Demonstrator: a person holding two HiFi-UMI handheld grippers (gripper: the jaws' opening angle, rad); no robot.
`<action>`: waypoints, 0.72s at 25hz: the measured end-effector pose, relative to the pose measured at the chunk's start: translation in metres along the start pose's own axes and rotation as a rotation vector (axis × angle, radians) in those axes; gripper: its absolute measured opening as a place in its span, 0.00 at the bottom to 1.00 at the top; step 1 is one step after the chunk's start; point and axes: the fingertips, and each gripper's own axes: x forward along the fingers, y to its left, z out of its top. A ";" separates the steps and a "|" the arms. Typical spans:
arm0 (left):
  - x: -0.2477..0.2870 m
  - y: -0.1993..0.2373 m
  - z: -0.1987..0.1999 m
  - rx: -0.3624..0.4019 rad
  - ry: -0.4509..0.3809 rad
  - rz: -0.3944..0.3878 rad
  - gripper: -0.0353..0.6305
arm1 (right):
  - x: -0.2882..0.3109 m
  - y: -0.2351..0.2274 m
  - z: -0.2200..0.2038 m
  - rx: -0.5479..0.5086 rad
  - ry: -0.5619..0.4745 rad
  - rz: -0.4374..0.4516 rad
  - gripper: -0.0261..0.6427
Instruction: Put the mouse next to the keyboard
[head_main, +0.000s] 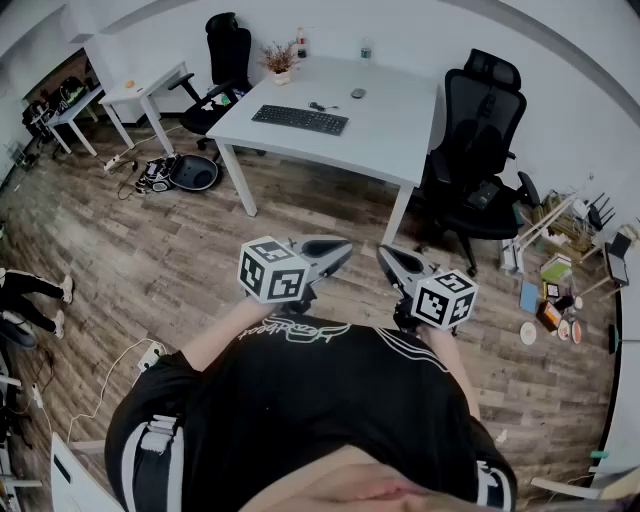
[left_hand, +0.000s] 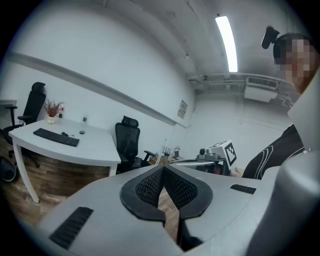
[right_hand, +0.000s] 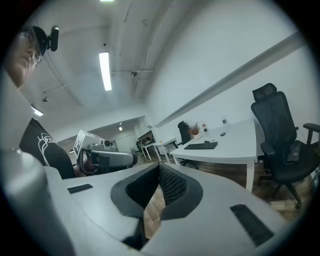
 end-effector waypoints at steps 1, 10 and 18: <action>0.000 -0.001 0.001 0.002 0.000 -0.001 0.06 | -0.001 0.001 0.001 -0.001 -0.002 0.000 0.05; 0.005 -0.003 -0.001 0.002 0.007 -0.002 0.06 | -0.004 -0.003 -0.001 0.001 0.002 0.000 0.05; 0.007 0.005 -0.009 -0.021 0.021 0.014 0.06 | -0.004 -0.009 0.003 0.012 -0.037 -0.001 0.05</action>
